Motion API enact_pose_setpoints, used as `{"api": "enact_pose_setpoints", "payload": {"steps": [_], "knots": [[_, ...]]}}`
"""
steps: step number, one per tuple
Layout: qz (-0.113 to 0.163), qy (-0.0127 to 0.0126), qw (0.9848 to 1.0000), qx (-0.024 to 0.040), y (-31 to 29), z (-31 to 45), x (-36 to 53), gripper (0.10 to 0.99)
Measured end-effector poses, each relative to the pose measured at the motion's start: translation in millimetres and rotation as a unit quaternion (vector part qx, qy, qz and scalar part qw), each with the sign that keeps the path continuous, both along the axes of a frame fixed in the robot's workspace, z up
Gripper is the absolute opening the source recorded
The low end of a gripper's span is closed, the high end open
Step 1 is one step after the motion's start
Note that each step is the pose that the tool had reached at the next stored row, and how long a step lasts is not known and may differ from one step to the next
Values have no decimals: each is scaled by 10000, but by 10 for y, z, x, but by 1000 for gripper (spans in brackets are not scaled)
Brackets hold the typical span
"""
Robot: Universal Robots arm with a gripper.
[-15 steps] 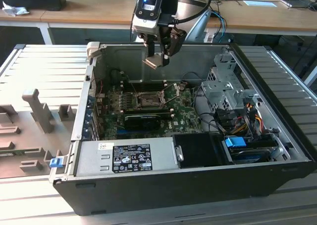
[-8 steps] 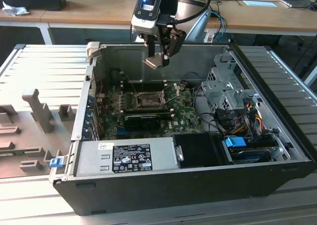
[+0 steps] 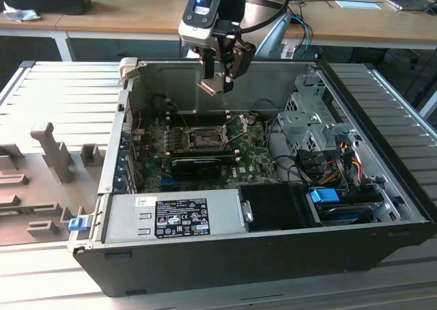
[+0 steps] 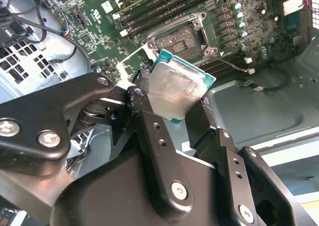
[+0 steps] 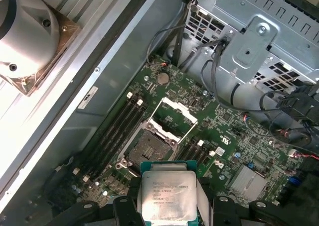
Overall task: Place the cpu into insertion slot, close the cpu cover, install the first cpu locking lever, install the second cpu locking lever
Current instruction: 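Place the cpu into insertion slot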
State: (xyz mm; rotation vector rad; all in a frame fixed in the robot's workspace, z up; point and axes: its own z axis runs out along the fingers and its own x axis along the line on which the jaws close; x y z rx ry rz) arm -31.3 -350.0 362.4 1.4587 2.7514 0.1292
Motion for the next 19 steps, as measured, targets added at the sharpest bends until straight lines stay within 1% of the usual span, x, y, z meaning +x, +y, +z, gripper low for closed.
{"api": "enact_pose_setpoints", "payload": {"steps": [14,19], "knots": [[-323,0,9995,0,0,-11,0,529],[-518,0,9987,0,0,-16,0,529]]}}
